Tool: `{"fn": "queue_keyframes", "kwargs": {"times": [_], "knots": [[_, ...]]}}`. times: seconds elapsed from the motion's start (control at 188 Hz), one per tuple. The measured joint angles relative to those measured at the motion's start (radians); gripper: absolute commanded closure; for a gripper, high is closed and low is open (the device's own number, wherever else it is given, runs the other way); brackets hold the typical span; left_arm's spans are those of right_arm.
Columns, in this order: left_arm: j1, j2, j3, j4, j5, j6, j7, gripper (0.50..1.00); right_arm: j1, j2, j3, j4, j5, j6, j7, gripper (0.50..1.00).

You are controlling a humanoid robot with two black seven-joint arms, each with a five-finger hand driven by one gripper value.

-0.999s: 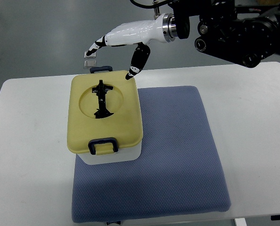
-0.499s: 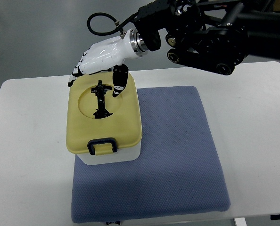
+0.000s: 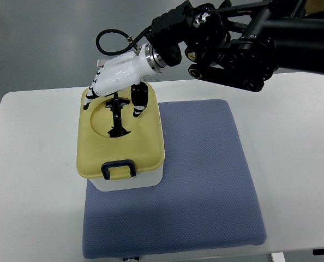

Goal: Open white storage box with right hand
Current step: 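Close the right hand's fingers around the black handle on the lid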

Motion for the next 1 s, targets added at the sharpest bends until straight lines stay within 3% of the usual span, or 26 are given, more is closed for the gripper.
{"fn": "queue_keyframes", "kwargs": {"times": [0.574,0.76,0.999], "knots": [[-0.001,0.0,0.0,0.0,0.0,0.0,0.0,0.5,-0.028,0.024,0.0,-0.027,-0.002,-0.004,-0.001,0.709],[-0.001,0.0,0.0,0.0,0.0,0.0,0.0,0.5,-0.03,0.028,0.0,-0.032,-0.002,-0.005,-0.001,0.848],[-0.001,0.0,0.0,0.0,0.0,0.0,0.0,0.5,-0.03,0.036,0.001,-0.034,-0.001,-0.009,0.0,0.926]]}}
